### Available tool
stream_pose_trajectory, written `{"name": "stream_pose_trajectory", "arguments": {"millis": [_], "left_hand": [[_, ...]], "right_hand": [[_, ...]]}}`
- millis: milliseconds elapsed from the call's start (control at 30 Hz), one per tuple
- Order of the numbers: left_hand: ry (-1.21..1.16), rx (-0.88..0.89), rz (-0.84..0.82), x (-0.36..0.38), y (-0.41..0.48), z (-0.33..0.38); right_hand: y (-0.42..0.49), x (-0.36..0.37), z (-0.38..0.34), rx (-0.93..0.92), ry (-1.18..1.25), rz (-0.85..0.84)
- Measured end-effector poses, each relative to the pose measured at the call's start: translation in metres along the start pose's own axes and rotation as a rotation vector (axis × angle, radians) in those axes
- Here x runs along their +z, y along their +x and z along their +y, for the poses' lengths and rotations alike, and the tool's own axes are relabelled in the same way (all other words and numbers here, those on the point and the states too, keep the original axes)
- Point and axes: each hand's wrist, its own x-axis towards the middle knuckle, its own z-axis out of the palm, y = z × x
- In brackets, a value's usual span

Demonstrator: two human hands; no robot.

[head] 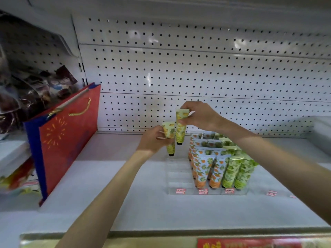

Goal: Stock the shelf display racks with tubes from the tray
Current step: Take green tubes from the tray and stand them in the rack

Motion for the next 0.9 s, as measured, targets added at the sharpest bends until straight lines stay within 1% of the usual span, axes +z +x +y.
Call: {"name": "stream_pose_trajectory", "arguments": {"millis": [200, 300, 433, 633, 900], "left_hand": [[0.039, 0.001, -0.047, 0.002, -0.001, -0.007], [0.073, 0.007, -0.070, 0.004, -0.002, -0.008], [0.108, 0.004, -0.062, 0.006, -0.001, -0.010], [0.116, 0.009, -0.050, 0.009, -0.002, -0.009], [0.110, 0.012, -0.059, 0.010, -0.003, -0.008]], "right_hand": [[0.000, 0.003, 0.003, 0.046, -0.080, -0.141], [0.000, 0.006, 0.007, 0.064, -0.146, -0.169], [-0.001, 0.009, 0.008, 0.085, -0.210, -0.218], [-0.003, 0.014, 0.009, 0.113, -0.269, -0.256], [-0.005, 0.012, 0.010, 0.104, -0.279, -0.272]]}}
